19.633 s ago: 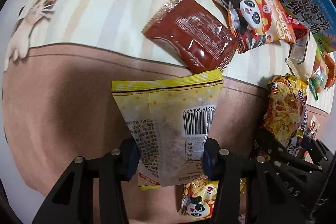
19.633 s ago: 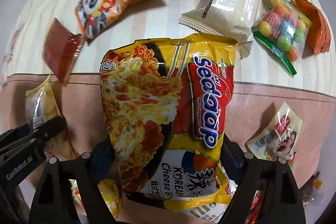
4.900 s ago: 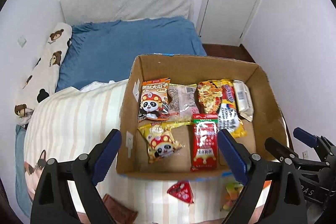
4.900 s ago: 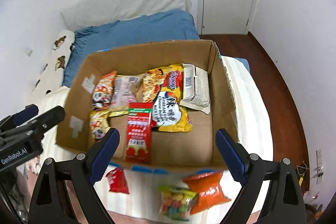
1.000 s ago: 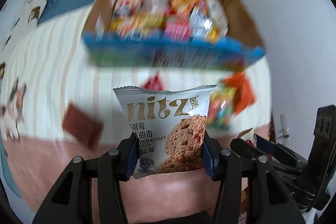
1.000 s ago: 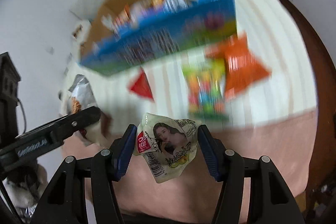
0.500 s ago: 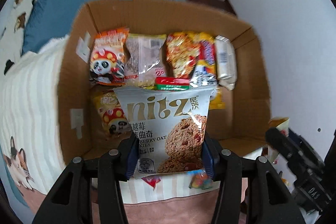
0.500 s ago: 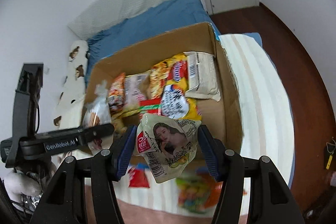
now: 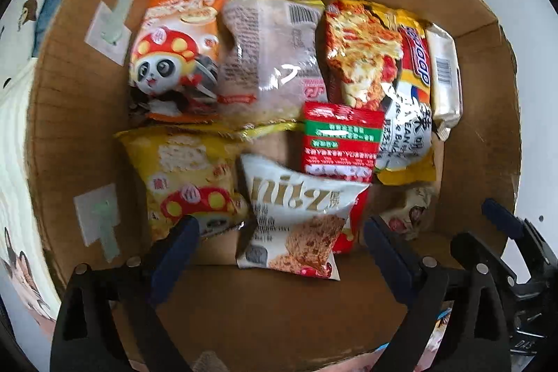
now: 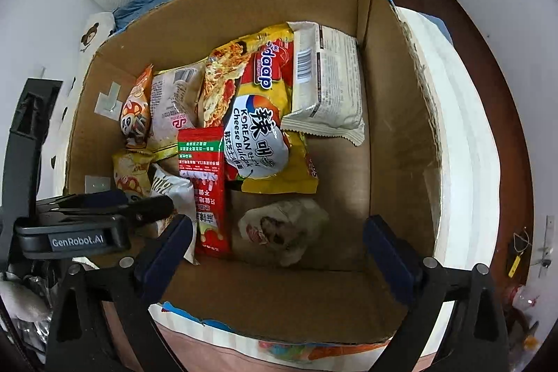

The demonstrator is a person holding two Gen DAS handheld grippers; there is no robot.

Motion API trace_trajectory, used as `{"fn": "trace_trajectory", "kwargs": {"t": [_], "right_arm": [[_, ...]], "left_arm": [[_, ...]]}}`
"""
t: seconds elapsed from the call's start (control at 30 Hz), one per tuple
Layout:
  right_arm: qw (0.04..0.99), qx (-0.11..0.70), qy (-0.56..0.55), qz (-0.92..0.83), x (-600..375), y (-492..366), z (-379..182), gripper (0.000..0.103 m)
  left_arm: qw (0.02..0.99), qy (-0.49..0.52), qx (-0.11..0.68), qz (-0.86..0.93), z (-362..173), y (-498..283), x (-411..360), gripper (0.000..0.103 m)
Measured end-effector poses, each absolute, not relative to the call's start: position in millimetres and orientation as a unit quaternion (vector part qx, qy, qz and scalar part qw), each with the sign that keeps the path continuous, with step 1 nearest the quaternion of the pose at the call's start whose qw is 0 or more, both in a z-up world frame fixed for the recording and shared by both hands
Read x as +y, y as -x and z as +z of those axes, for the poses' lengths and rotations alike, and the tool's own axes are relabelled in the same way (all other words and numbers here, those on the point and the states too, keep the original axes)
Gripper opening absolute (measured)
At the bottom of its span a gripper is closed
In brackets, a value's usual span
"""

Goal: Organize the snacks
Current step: 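Carry both packs into the box and open both grippers, then withdraw both tools from the box toward the remaining snacks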

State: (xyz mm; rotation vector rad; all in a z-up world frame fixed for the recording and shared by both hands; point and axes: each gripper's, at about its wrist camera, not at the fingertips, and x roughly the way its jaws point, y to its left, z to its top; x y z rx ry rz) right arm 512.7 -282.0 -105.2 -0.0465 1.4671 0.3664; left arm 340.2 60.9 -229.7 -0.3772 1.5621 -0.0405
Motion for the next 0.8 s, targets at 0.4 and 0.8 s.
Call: {"fn": "trace_trajectory", "kwargs": {"t": [0.4,0.8], "right_arm": [[0.743,0.652,0.044,0.143,-282,-506,-92,0.1],[0.788,0.598,0.053,0.136,-283,-481,-54,0.1]], "left_arm": [[0.735,0.142,0.663,0.013,-192,-327,68,0.097],[0.817,0.084,0.567,0.058,-134,-288,63,0.097]]}}
